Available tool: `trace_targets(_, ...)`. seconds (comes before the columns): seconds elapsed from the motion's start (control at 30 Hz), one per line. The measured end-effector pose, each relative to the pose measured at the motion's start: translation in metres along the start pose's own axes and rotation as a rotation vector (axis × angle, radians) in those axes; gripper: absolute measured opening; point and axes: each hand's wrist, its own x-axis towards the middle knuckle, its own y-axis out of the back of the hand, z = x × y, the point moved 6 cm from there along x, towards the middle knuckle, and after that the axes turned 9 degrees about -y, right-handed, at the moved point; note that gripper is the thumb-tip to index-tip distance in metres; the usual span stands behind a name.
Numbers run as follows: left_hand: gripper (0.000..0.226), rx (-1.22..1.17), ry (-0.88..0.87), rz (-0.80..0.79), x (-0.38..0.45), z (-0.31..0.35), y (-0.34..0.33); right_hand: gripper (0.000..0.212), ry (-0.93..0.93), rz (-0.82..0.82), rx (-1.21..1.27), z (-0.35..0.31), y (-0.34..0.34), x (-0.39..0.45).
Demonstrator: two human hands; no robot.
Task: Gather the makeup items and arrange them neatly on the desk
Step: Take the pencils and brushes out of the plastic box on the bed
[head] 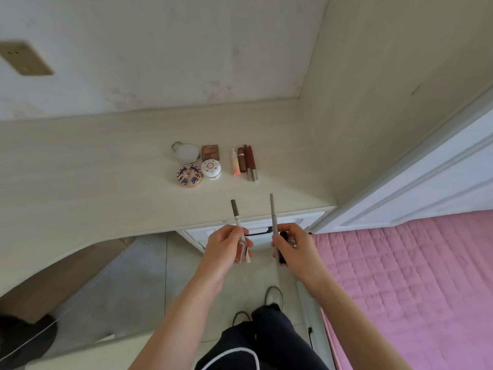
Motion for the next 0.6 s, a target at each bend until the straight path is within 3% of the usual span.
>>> trace_targets(0.3, 0.015, 0.003, 0.103, 0.021, 0.074, 0.021, -0.039, 0.009, 0.005, -0.001, -0.032, -0.045, 0.032, 0.085)
trace_targets(0.6, 0.011, 0.078, 0.175, -0.011, 0.16, 0.04, -0.104, 0.014, -0.149, 0.044, -0.193, -0.036, 0.069, 0.191)
